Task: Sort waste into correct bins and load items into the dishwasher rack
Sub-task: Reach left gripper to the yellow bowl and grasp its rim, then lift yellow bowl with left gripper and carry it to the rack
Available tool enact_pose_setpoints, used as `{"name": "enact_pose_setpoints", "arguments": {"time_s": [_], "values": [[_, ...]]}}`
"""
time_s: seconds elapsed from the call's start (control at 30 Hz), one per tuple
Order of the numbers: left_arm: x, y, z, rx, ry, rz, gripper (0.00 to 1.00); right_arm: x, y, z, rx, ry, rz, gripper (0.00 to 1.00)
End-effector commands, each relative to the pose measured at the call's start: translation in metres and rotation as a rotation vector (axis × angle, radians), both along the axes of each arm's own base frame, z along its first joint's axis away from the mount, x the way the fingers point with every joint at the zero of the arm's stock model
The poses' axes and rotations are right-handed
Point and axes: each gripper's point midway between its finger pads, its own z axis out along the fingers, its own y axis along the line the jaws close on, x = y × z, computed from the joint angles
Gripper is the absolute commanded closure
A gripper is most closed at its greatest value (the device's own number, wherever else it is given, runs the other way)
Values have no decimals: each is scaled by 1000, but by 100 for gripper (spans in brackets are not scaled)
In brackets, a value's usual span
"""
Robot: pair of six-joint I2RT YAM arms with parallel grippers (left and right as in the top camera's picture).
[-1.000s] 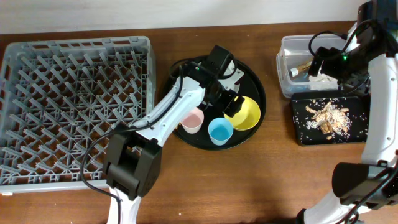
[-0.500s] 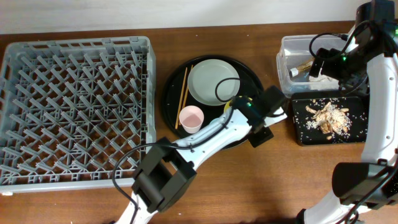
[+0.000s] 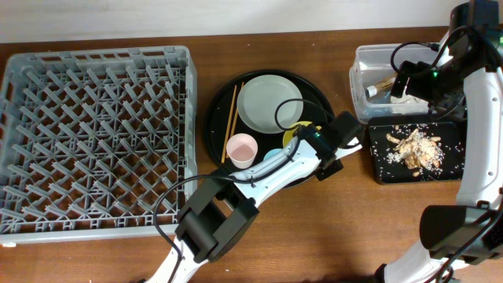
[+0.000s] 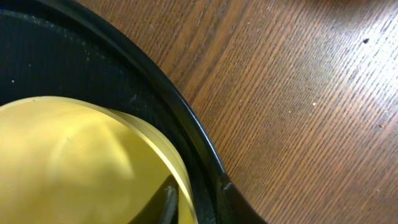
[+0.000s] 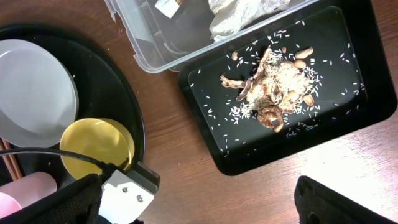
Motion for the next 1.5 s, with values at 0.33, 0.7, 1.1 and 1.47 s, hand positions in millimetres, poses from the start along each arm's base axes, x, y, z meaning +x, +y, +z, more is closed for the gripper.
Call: {"name": "enact_pose_setpoints", "arguments": {"time_s": [0.33, 0.7, 1.1, 1.47], "values": [[6, 1, -3, -14, 5, 60, 99, -3, -2, -4, -6, 23, -9, 0], [7, 1, -2, -15, 5, 60, 99, -6, -1, -5, -4, 38, -8, 0], [8, -1, 13, -15, 8, 56, 99, -6, -1, -5, -4, 38, -8, 1], [7, 1, 25, -13, 6, 49, 99, -7, -1, -5, -4, 39, -8, 1]]}}
